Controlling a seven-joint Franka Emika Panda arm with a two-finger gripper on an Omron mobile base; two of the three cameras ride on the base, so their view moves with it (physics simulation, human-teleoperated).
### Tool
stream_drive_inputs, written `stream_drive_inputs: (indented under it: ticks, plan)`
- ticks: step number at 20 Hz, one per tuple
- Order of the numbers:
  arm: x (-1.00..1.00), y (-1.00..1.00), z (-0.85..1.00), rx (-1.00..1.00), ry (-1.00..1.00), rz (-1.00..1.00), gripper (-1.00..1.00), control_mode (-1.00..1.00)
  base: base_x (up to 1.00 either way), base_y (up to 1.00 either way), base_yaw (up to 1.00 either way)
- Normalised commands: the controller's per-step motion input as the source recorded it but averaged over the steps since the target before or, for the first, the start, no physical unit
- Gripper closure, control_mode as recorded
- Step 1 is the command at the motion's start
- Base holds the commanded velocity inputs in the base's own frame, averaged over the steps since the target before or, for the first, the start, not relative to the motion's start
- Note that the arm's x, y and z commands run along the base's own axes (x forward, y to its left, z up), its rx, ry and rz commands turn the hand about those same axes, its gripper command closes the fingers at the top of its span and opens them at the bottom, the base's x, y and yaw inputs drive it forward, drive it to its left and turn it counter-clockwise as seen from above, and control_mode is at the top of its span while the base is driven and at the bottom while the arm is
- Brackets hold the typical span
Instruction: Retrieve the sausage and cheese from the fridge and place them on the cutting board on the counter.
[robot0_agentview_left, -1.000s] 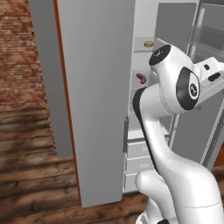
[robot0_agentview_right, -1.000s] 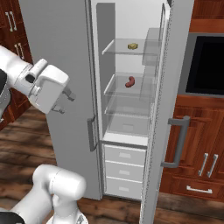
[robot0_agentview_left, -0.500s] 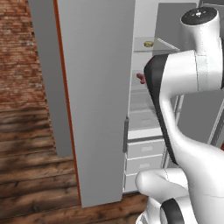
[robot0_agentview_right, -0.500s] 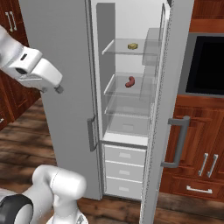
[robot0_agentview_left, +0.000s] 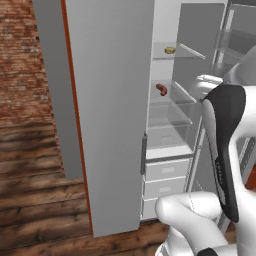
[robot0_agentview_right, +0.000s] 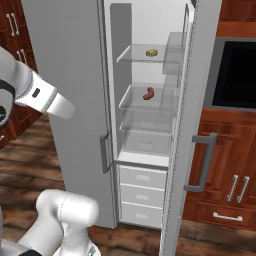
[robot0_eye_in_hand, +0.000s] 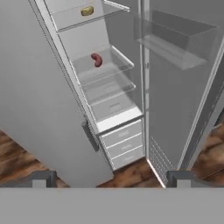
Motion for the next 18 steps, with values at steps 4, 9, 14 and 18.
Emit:
stream_drive_inputs:
  ticks: [4, 9, 14, 18]
  plan:
    - [0.33, 0.13, -0.04, 0.07, 0.0, 0.09, -1.0, -1.0, 0.0, 0.0, 0.0]
    - [0.12, 0.06, -0.07, -0.01, 0.09, 0.13, -1.0, -1.0, 0.0, 0.0, 0.0]
    - [-0.04, -0.02, -0.04, 0.0, 0.04, 0.02, -1.0, -1.0, 0.0, 0.0, 0.0]
    - [0.09, 0.0, -0.27, 0.0, 0.0, 0.28, -1.0, -1.0, 0.0, 0.0, 0.0]
